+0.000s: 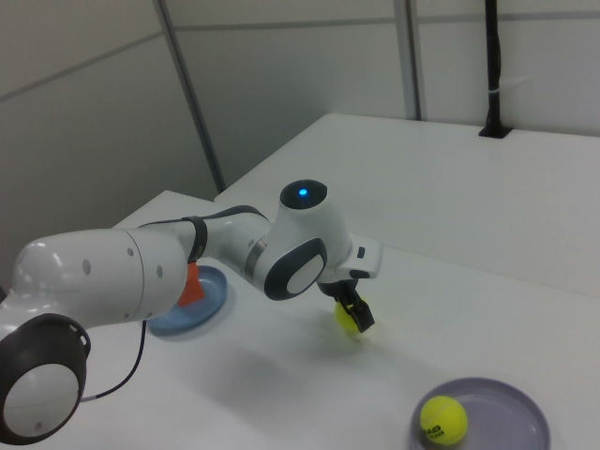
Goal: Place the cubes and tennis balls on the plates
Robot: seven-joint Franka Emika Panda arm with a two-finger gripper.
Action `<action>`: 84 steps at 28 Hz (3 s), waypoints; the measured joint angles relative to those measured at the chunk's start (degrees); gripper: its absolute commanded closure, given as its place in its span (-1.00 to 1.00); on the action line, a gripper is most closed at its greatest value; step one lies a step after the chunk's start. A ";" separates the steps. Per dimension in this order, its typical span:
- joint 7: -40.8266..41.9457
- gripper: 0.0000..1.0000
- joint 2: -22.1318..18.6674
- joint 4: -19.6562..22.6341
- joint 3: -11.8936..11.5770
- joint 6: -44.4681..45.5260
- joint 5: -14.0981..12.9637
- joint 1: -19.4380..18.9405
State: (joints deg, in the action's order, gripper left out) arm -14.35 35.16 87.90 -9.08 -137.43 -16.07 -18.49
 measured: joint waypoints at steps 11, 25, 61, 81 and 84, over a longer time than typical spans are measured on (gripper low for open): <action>-4.93 1.00 -0.36 -1.18 -0.39 -4.46 0.00 0.26; -3.19 1.00 -7.02 -0.82 -13.45 4.46 0.00 6.97; 1.69 -1.00 -29.91 1.32 -0.48 36.00 10.13 7.16; 1.02 -1.00 -34.82 7.03 5.17 37.10 10.71 7.02; 1.02 -1.00 -35.53 7.14 5.38 37.48 10.71 6.60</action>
State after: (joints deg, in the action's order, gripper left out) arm -13.33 -0.38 95.04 -3.70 -99.95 -5.36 -11.89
